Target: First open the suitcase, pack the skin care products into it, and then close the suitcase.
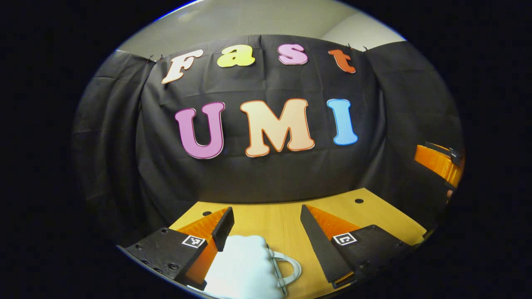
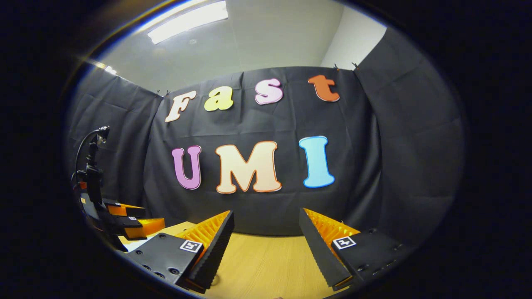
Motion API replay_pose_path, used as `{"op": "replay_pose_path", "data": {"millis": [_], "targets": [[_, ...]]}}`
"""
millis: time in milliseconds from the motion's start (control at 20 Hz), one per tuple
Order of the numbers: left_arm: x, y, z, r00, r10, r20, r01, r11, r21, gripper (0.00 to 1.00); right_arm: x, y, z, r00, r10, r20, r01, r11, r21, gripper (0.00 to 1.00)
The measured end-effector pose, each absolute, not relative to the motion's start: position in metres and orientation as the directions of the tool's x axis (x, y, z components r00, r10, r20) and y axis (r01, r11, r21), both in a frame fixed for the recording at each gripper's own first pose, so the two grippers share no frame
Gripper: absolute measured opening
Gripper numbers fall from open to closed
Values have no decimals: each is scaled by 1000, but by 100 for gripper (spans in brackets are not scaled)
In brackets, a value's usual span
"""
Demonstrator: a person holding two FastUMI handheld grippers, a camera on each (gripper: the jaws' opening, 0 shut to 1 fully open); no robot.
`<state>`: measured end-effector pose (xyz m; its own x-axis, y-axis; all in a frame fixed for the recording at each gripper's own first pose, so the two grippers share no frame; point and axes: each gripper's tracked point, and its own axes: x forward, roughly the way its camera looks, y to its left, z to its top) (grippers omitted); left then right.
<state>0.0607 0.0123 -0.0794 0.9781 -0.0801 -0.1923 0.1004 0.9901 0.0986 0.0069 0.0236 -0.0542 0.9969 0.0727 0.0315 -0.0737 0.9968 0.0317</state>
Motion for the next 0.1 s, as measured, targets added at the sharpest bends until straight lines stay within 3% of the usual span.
{"op": "replay_pose_path", "data": {"millis": [100], "targets": [[58, 13, -73, 979, -97, -181, 114, 990, 85, 95, 2, 34, -48, 996, 82, 42, -83, 997, 9, 95]]}}
